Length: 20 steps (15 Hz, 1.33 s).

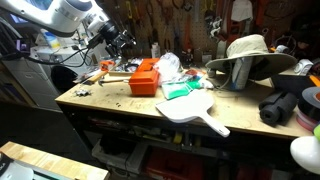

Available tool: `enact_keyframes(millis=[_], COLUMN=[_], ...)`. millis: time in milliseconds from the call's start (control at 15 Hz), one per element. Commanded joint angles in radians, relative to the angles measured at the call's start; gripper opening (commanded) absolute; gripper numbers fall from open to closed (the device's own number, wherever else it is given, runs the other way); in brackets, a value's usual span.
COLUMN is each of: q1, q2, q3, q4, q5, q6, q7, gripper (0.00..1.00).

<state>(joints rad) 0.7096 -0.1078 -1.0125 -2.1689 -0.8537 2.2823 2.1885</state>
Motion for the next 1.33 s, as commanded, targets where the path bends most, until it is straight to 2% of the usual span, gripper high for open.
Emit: enact_keyframes(millis=[0, 133, 200, 267, 333, 600, 667, 733, 800, 1000, 1133, 1267], q1=[-0.232, -0.382, -0.456, -0.511, -0.537, -0.555, -0.544, -0.587, -0.602, -0.645, -0.663, -0.691], q2=[-0.168, -0.213, -0.090, -0.114, -0.133, -0.150, -0.175, -0.171, -0.172, -0.142, -0.117, -0.090], q3=[0.239, 0.392, 0.448, 0.507, 0.535, 0.552, 0.571, 0.633, 0.679, 0.818, 0.892, 0.951], q4=[-0.101, -0.156, -0.077, -0.098, -0.114, -0.131, -0.156, -0.160, -0.170, -0.168, -0.171, -0.177], q5=[-0.001, 0.062, 0.090, 0.109, 0.116, 0.120, 0.212, 0.254, 0.340, 0.511, 0.579, 0.568], q6=[0.043, 0.074, 0.071, 0.082, 0.087, 0.091, 0.073, 0.051, 0.031, -0.046, -0.032, 0.027], q7=[-0.156, -0.264, -0.220, -0.257, -0.274, -0.291, -0.383, -0.424, -0.501, -0.611, -0.593, -0.512], gripper=[1.00, 1.00, 1.00, 1.00, 1.00, 1.00, 1.00, 1.00, 1.00, 1.00, 1.00, 1.00])
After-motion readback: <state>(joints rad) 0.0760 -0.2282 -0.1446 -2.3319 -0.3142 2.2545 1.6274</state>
